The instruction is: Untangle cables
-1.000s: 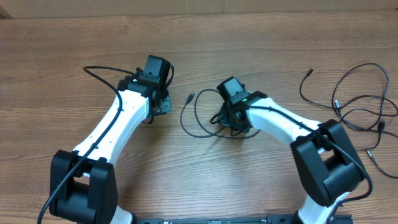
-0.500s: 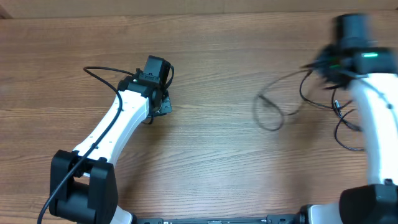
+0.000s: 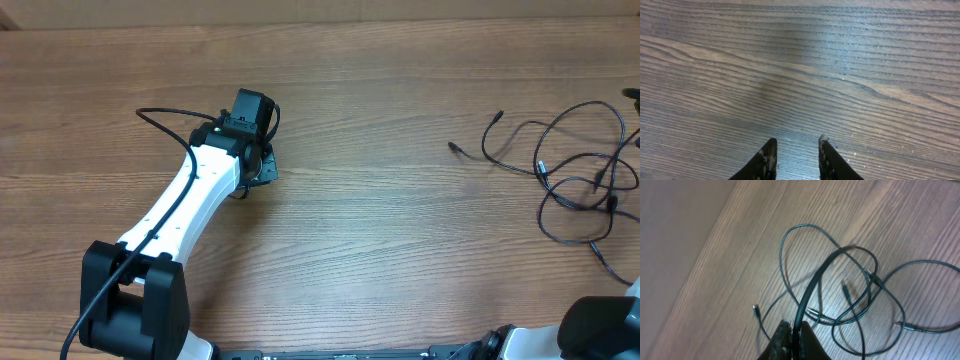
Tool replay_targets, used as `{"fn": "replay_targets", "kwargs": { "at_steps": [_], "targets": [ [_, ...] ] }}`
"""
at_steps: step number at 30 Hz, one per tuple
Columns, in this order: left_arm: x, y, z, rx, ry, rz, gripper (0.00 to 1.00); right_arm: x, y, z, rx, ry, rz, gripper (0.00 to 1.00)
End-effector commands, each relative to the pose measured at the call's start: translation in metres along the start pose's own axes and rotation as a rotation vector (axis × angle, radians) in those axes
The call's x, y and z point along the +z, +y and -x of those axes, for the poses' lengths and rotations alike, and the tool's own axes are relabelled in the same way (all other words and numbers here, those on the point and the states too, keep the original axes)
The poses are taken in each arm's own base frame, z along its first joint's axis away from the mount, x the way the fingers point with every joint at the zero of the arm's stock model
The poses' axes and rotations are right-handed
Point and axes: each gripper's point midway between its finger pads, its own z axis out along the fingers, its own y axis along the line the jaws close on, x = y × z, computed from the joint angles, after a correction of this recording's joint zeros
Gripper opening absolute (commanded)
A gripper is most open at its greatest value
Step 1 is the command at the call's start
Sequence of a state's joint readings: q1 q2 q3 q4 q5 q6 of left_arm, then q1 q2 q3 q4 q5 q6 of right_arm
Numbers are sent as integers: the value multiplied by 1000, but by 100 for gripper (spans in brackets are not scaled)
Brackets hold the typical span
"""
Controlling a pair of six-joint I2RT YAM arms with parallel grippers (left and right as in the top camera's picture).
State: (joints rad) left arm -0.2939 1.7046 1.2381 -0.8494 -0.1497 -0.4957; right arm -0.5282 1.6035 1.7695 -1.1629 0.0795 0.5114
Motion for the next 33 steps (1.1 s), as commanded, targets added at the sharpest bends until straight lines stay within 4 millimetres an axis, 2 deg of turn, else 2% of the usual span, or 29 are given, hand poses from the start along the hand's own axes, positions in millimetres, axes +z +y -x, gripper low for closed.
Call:
{"fn": "replay_targets", "kwargs": {
  "at_steps": [1,3,4,6,7,8,9,11,13,15,17,19,21,23,24,28,31,33],
  "targets": [
    [4,-1,-5,-7,20,-4,27,-12,6,6,-24,-28,35,16],
    [4,-1,-5,-7,20,-4,28,-12,7,5,-27,-24,36,42],
    [4,-1,-5,-7,20,-4,28,-12,7,2,-30,-17,35,59],
    [4,-1,-5,-8,19,-5,28,-12,13,-4,-37,8,60,74],
    [4,-1,-5,-7,19,-5,28,-13,18,-8,-41,27,84,78],
    [4,-1,-4,-7,19,-5,29,-13,22,-11,-45,42,101,80],
    [4,-1,-4,-7,19,-5,34,-14,30,-18,-66,67,137,83],
    [4,-1,-5,-7,19,-4,51,-17,47,-31,-136,115,217,87],
    [4,-1,-4,-7,19,-5,61,-21,63,-45,-212,155,289,91],
    [4,-2,-3,-7,13,-7,67,-27,83,-68,-345,205,375,95],
    [4,-2,-1,-5,6,-10,72,-30,95,-86,-437,233,413,100],
    [2,-4,3,-1,-6,-16,75,-32,105,-104,-512,256,434,100],
    [-3,-5,12,20,-27,-25,80,-34,119,-137,-643,295,472,100],
    [-9,-3,20,35,-40,-27,81,-35,126,-156,-712,319,492,100],
    [-14,4,27,16,-43,-22,82,-32,132,-177,-769,342,484,100],
    [-21,30,36,-49,-24,6,83,-24,140,-213,-866,377,453,100],
    [-24,50,34,-107,27,8,85,-18,146,-237,-927,409,433,100],
    [-24,60,28,-158,86,-36,90,-14,150,-254,-967,437,424,100]
  ]
}}
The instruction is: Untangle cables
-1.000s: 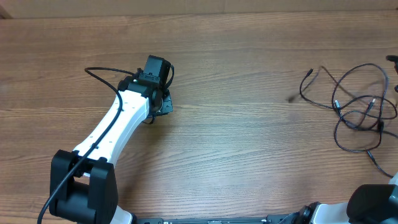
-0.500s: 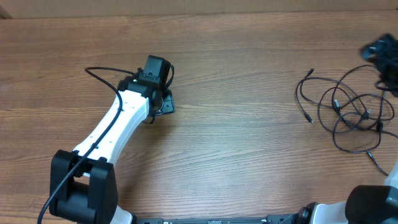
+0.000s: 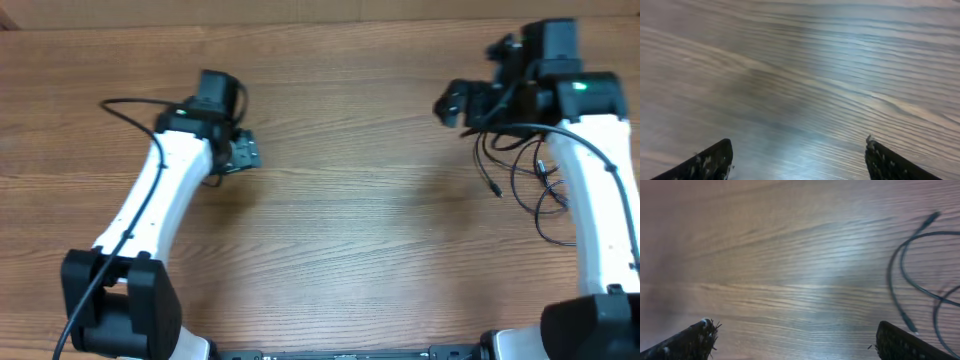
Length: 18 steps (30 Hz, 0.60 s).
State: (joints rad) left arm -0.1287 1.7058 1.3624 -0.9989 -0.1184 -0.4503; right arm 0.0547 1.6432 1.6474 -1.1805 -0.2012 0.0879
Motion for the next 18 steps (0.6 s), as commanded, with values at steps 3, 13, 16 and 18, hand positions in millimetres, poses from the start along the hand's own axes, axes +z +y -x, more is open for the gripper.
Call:
{"fn": "replay_targets", "kwargs": {
  "at_steps": [3,13,16,18],
  "targets": [
    [-3,24,-10,-111,144,-93,93,33,12,-16,-70,100,-40,100],
    [-16,55,-65,-21,394,-54,94,28,-7,-61,11,285,-150,100],
    [-19,55,-77,11,432,-70,94,23,-12,-73,21,335,-180,100],
    [-22,57,-86,17,452,-66,94,22,-17,-79,44,354,-210,100]
  ]
}}
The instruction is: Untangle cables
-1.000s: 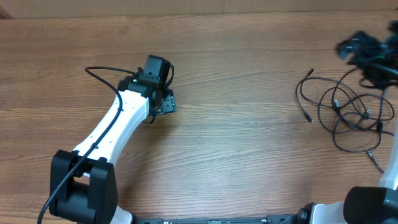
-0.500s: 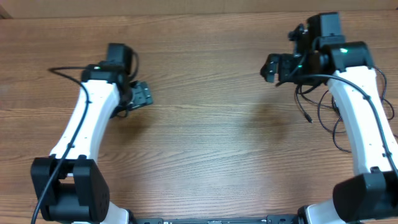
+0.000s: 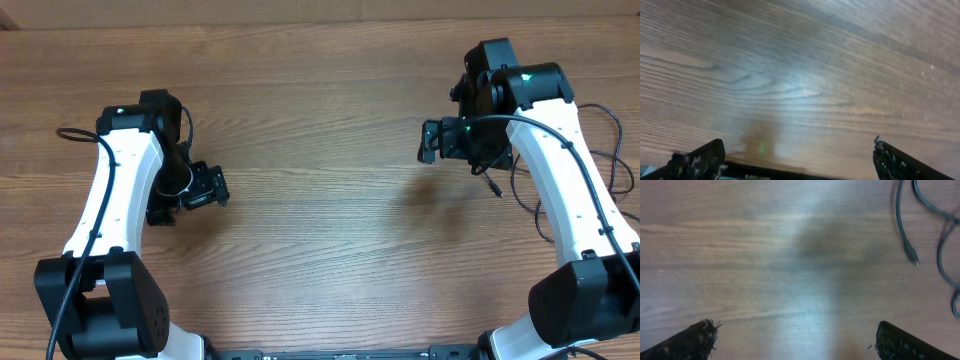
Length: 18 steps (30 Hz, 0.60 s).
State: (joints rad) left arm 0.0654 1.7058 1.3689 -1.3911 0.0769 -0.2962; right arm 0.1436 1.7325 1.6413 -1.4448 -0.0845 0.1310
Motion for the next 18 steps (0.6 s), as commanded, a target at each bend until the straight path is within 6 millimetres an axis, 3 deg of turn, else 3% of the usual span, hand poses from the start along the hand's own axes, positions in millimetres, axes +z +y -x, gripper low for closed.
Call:
{"fn": "replay_targets", "kwargs": {
  "at_steps": [1,10,18],
  "targets": [
    [1,0,-16,60,28,-22,94,2,-14,-8,51,16,-70,100],
    [2,6,-37,70,-209,-88,96,10,-21,-31,81,-142,-39,100],
    [-40,6,-44,98,-630,-203,100,-31,-16,-51,69,-485,75,100]
  ]
}}
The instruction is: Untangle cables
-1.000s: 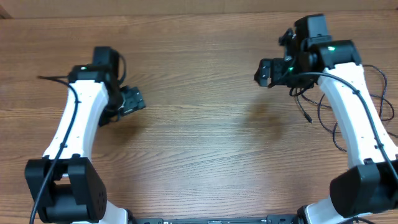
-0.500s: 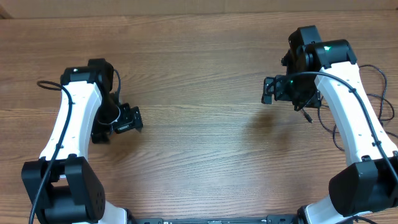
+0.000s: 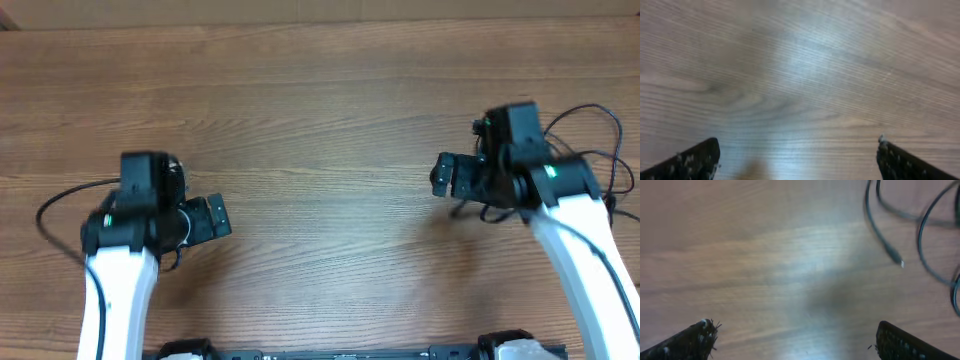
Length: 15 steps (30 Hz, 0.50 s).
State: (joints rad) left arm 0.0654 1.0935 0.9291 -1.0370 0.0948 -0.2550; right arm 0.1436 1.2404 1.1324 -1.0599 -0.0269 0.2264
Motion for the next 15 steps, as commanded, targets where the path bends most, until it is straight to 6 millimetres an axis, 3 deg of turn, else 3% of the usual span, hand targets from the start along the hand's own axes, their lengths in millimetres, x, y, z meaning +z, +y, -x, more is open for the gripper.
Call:
{"fn": "replay_targets", "kwargs": {
  "at_steps": [1,9,11,15],
  "targets": [
    [-24,-4,0,17,-180,-54,100,-27,0,-7,6,-149,53,100],
    [-74,-6,-7,39,-500,-133,99,-104,-14,-19,1,-536,91,100],
    [-77,-6,-8,41,-515,-138,100,-115,-15,-23,1,-574,103,100],
    [-76,-5,-9,40,-505,-137,100,-117,-15,-24,1,-579,105,100]
  ]
}}
